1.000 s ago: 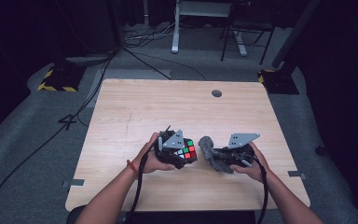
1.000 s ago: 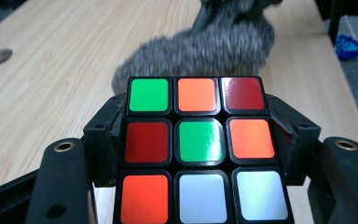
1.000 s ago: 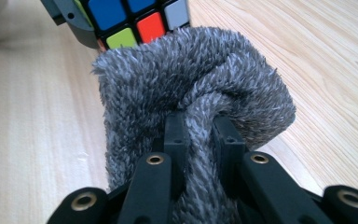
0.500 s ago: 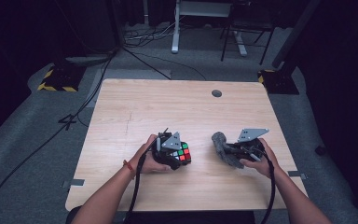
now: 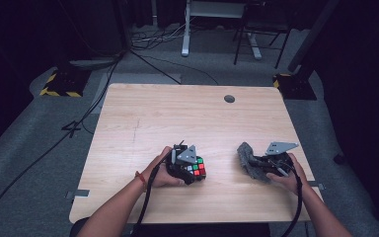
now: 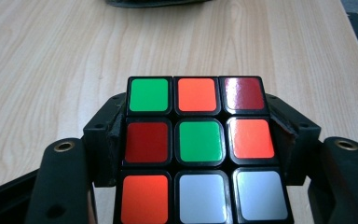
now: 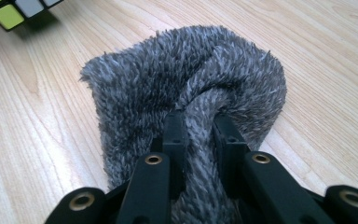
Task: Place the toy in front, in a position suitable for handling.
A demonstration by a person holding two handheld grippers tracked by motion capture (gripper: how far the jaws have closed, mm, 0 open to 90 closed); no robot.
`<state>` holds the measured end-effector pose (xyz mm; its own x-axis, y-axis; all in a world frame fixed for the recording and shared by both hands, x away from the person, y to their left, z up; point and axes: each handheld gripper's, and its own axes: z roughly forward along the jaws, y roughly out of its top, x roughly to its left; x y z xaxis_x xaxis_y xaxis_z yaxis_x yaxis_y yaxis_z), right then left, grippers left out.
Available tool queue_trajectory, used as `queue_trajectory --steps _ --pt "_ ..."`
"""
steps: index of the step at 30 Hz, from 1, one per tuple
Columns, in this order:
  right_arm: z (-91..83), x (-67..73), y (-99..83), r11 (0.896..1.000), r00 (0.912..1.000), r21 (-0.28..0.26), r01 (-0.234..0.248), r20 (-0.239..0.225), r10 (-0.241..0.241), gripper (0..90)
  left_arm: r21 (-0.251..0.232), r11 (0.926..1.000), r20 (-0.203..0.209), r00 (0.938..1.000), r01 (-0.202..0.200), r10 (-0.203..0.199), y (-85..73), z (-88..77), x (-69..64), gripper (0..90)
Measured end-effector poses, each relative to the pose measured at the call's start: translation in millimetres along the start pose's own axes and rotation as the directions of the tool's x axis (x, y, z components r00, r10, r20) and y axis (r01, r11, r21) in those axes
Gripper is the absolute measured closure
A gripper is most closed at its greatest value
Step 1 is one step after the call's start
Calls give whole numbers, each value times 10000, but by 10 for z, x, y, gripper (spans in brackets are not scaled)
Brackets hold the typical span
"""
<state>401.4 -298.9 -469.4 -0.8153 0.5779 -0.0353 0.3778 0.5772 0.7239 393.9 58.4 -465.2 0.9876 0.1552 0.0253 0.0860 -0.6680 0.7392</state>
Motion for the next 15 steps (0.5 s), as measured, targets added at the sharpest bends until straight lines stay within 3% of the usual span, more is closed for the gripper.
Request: queue_trajectory --steps 15 --pt "48 29 -15 9999 9999 48 161 -48 -161 778 231 9997 283 9995 -122 115 -31 129 -41 337"
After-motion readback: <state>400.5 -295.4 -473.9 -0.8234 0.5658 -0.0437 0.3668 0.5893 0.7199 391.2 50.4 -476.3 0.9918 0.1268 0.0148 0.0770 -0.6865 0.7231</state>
